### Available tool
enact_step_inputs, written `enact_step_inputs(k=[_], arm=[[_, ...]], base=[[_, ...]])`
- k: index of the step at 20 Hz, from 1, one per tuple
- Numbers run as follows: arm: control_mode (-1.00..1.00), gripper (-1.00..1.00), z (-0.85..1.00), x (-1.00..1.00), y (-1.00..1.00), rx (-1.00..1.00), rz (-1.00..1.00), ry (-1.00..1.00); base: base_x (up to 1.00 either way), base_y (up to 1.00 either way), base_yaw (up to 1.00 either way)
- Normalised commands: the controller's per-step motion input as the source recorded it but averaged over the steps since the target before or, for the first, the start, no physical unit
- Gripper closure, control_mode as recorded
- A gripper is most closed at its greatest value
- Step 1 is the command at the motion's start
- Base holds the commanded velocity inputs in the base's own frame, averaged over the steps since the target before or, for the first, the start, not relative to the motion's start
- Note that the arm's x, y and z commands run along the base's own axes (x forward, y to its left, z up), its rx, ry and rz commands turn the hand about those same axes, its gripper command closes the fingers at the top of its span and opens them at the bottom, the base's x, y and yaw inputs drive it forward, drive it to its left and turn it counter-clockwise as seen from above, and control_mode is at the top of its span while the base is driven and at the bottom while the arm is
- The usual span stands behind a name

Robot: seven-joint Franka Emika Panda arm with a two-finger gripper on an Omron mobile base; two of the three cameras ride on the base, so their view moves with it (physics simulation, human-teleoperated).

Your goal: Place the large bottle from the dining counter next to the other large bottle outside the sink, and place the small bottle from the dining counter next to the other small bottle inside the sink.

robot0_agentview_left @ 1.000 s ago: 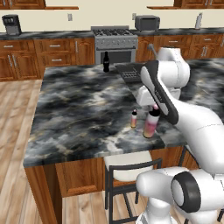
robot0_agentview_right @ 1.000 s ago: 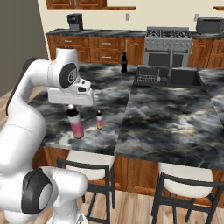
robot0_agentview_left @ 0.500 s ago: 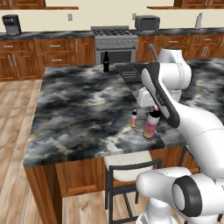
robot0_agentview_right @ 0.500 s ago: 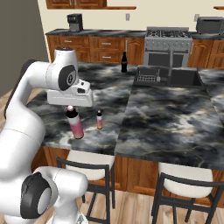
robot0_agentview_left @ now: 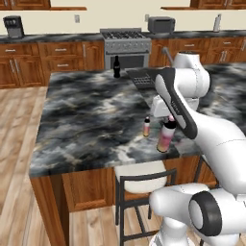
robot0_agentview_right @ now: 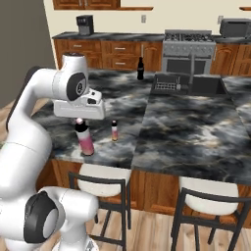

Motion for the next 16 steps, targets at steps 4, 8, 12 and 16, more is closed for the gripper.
enact_step_inputs(k=[4, 8, 12, 16], arm=[[1.0, 1.0, 0.0, 0.0, 0.0, 0.0, 0.0, 0.0], [1.0, 1.0, 0.0, 0.0, 0.0, 0.0, 0.0, 0.0], [1.0, 1.0, 0.0, 0.0, 0.0, 0.0, 0.0, 0.0], [1.0, 1.0, 0.0, 0.0, 0.0, 0.0, 0.0, 0.0]], base=[[-0.58, 0.91, -0.05], [-0.09, 1.0, -0.18], [0.0, 1.0, -0.29], [0.0, 1.0, -0.32]])
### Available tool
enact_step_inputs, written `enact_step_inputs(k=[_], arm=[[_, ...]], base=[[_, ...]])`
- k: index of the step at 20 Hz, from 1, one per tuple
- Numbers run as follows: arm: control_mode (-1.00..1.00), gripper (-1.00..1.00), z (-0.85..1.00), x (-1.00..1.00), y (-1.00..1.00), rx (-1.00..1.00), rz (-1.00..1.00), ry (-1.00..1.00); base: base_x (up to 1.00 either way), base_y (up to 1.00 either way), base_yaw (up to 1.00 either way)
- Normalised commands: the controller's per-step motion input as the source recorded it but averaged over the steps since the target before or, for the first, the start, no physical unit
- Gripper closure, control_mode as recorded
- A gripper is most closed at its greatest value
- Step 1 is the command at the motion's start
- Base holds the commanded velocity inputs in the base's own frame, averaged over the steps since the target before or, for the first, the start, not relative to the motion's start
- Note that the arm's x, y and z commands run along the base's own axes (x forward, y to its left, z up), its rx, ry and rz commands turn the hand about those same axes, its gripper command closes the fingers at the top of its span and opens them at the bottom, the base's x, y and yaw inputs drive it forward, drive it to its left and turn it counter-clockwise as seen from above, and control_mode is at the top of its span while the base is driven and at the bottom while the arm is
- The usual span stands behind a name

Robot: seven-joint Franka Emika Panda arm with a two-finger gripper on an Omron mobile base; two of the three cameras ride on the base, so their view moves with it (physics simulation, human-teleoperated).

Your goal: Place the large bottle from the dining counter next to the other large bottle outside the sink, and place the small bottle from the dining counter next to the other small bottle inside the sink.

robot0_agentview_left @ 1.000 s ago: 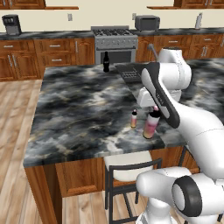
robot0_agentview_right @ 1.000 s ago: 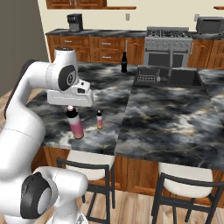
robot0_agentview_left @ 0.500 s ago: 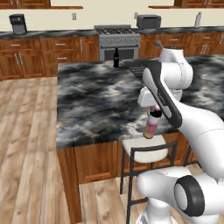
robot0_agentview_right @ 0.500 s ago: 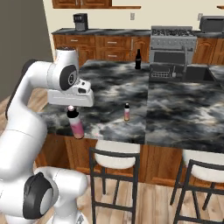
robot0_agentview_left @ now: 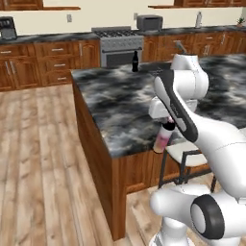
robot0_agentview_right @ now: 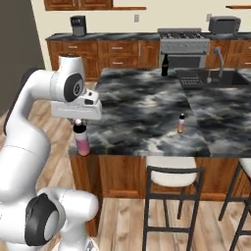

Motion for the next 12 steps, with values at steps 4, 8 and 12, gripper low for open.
enact_step_inputs(k=[4, 8, 12], arm=[[1.0, 1.0, 0.0, 0.0, 0.0, 0.0, 0.0, 0.0], [1.0, 1.0, 0.0, 0.0, 0.0, 0.0, 0.0, 0.0], [1.0, 1.0, 0.0, 0.0, 0.0, 0.0, 0.0, 0.0]], base=[[0.09, 1.0, -0.41], [0.32, 1.0, -0.46], [0.48, 1.0, -0.49]])
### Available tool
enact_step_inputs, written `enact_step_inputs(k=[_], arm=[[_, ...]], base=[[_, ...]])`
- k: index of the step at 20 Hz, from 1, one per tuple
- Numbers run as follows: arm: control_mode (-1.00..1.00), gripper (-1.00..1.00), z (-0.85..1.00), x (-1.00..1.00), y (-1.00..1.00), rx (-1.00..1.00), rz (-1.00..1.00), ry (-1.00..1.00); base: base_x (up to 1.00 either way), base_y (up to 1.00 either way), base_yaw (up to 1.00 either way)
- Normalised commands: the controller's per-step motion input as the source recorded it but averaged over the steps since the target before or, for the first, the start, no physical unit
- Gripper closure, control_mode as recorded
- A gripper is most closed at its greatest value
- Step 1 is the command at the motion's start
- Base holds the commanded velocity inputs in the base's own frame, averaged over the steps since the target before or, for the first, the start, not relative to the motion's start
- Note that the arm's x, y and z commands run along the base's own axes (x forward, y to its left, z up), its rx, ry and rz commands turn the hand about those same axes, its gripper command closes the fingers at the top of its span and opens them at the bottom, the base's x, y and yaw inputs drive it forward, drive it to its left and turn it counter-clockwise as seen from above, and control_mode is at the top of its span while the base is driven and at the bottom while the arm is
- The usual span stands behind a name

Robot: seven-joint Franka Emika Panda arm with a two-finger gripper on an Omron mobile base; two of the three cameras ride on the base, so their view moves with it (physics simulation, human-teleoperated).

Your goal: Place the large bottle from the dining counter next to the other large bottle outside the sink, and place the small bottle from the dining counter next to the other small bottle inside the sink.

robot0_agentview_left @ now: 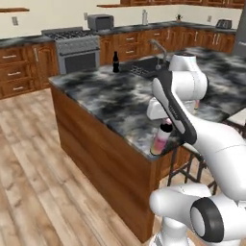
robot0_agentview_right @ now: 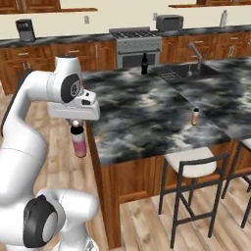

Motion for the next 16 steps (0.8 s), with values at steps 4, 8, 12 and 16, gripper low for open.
enact_step_inputs(k=[4, 8, 12, 16], arm=[[1.0, 1.0, 0.0, 0.0, 0.0, 0.0, 0.0, 0.0], [1.0, 1.0, 0.0, 0.0, 0.0, 0.0, 0.0, 0.0], [1.0, 1.0, 0.0, 0.0, 0.0, 0.0, 0.0, 0.0], [1.0, 1.0, 0.0, 0.0, 0.0, 0.0, 0.0, 0.0]], base=[[0.64, 1.0, -0.48], [0.62, 1.0, -0.48], [0.59, 1.0, -0.47], [0.58, 1.0, -0.46]])
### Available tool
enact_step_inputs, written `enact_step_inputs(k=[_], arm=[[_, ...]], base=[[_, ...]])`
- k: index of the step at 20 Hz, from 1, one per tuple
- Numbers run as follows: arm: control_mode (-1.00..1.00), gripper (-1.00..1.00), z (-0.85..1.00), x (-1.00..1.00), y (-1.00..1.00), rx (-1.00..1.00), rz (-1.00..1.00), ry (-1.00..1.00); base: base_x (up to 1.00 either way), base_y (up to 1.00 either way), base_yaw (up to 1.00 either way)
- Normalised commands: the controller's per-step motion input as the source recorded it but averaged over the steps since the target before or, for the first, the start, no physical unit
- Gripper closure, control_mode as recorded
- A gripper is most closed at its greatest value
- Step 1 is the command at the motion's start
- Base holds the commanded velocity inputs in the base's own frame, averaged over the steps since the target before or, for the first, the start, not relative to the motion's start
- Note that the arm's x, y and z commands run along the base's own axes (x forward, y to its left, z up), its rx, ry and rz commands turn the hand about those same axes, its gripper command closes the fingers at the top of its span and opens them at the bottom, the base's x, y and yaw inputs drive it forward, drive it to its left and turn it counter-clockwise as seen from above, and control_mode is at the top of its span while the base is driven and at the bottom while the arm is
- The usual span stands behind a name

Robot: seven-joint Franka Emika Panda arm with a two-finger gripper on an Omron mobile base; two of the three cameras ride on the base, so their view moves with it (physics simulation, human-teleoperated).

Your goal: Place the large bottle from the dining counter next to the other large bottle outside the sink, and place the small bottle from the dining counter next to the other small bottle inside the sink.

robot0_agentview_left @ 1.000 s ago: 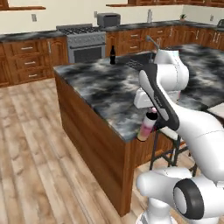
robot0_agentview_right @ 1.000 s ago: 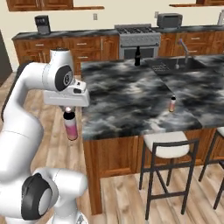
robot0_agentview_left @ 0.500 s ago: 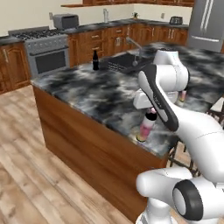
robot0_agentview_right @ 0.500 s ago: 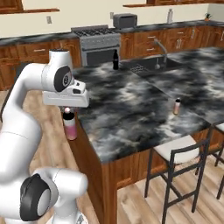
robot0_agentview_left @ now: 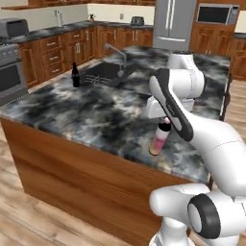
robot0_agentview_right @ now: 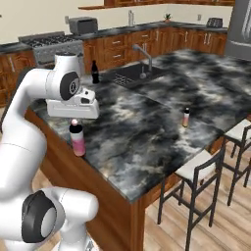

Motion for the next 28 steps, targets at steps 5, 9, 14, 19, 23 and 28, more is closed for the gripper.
enact_step_inputs(k=[5, 9, 14, 19, 23, 28], arm=[[1.0, 1.0, 0.0, 0.0, 0.0, 0.0, 0.0, 0.0], [1.0, 1.0, 0.0, 0.0, 0.0, 0.0, 0.0, 0.0], [1.0, 1.0, 0.0, 0.0, 0.0, 0.0, 0.0, 0.0], [1.0, 1.0, 0.0, 0.0, 0.0, 0.0, 0.0, 0.0], [1.0, 1.0, 0.0, 0.0, 0.0, 0.0, 0.0, 0.0], [1.0, 1.0, 0.0, 0.0, 0.0, 0.0, 0.0, 0.0]], base=[[0.54, 1.0, -0.46], [0.09, 1.0, -0.39], [-0.05, 1.0, -0.36], [-0.32, 1.0, -0.34], [0.0, 1.0, -0.38], [0.0, 1.0, -0.41]])
